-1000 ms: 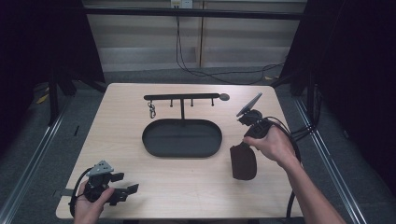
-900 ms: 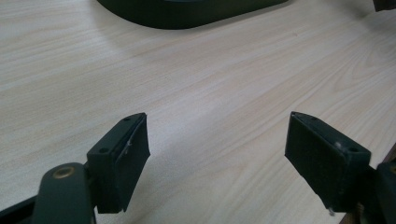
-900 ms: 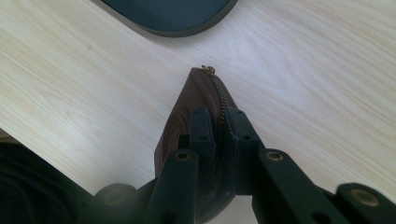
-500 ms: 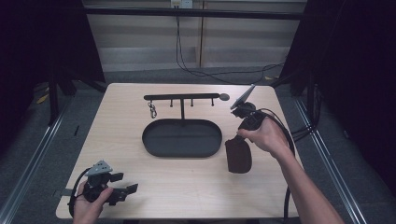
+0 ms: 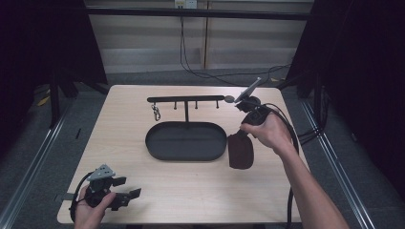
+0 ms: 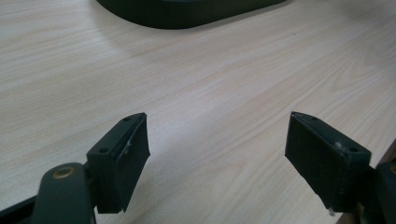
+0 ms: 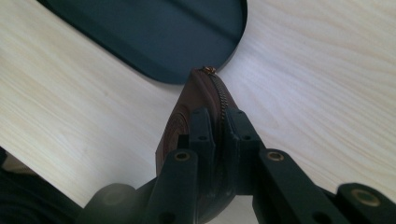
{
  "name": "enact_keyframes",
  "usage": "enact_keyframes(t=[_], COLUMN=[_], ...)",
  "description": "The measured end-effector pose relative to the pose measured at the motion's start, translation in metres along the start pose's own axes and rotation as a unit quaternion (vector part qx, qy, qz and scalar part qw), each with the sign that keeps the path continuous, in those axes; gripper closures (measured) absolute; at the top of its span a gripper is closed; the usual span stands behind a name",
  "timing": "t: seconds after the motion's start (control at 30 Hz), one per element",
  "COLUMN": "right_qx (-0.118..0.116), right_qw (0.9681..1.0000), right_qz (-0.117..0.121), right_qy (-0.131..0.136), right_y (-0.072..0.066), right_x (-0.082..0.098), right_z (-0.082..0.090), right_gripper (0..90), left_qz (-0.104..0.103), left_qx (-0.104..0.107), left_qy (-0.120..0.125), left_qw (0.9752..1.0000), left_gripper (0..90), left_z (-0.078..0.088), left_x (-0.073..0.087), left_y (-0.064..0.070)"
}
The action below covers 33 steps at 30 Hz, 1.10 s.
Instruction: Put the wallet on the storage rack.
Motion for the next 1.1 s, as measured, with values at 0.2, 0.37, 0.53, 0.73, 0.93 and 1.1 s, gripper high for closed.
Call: enact_keyframes(t=[0.2,0.37,0.53,0.73,0.93,1.1], right_qx=[-0.001,-0.001,-0.004,-0.005,-0.008,-0.012], right_qw=[1.0000,0.9999,0.9999,0.9996,0.9989,0.9977], right_qz=[-0.009,-0.012,-0.005,-0.007,-0.015,-0.028], right_qy=[0.003,0.007,0.012,0.028,0.044,0.060], right_y=[0.005,0.007,0.008,0.011,0.012,0.014], right_x=[-0.005,-0.011,-0.020,-0.029,-0.036,-0.044], right_z=[0.002,0.002,0.002,0.002,-0.001,-0.005], right_gripper=[82.5,82.6,82.6,82.6,82.6,82.7], left_qz=[0.004,0.003,0.005,0.009,0.008,0.012], left_qx=[0.000,0.001,0.002,0.002,0.001,0.004], left_qy=[-0.002,0.000,0.001,0.004,0.005,0.006], left_qw=[1.0000,1.0000,1.0000,1.0000,1.0000,0.9999], left_gripper=[21.6,21.6,21.6,21.5,21.6,21.6], left_z=[0.000,0.001,0.002,0.004,0.004,0.005], left_x=[0.001,0.001,0.000,0.001,0.001,0.001], left_y=[0.000,-0.001,-0.002,-0.003,-0.003,-0.004])
Point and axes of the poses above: each handheld gripper's, and its own axes: z roughly backward along the jaws, x roughly out of its underside, y roughly to its right, the point moved 5 cm from there along -z, roughly forward along the jaws, and after that the axes turned 12 degrees about z, right-handed, at the moved point
